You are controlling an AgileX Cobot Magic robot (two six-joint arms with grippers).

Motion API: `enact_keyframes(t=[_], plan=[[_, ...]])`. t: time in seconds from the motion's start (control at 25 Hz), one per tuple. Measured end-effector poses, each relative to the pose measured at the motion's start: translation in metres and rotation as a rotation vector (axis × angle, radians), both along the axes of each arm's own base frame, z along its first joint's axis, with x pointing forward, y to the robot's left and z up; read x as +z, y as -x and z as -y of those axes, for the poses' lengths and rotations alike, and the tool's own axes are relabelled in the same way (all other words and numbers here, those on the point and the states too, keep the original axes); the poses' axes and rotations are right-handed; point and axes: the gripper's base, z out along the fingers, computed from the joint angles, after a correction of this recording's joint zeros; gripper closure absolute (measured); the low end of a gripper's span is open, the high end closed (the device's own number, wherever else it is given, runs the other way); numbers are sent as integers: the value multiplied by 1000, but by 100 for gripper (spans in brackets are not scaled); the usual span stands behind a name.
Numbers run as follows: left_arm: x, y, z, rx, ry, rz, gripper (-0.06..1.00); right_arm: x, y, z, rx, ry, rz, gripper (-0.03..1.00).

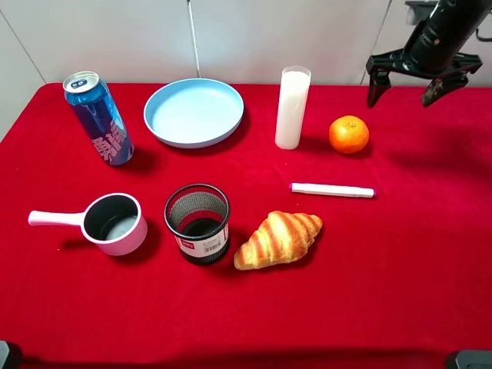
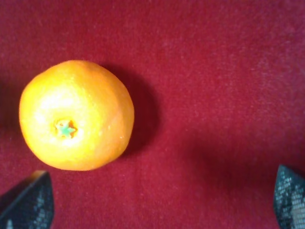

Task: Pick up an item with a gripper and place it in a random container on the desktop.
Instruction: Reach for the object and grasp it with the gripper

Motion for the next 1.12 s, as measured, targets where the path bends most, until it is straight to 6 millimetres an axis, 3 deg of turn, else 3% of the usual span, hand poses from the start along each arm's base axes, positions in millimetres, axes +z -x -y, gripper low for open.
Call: enact_keyframes(t=[0.6, 1.12], plan=[[0, 0, 0, 0, 0, 0, -1, -32, -8, -34, 97, -38, -8, 28], [0, 0, 0, 0, 0, 0, -1, -66, -15, -40, 112, -84, -37, 28]])
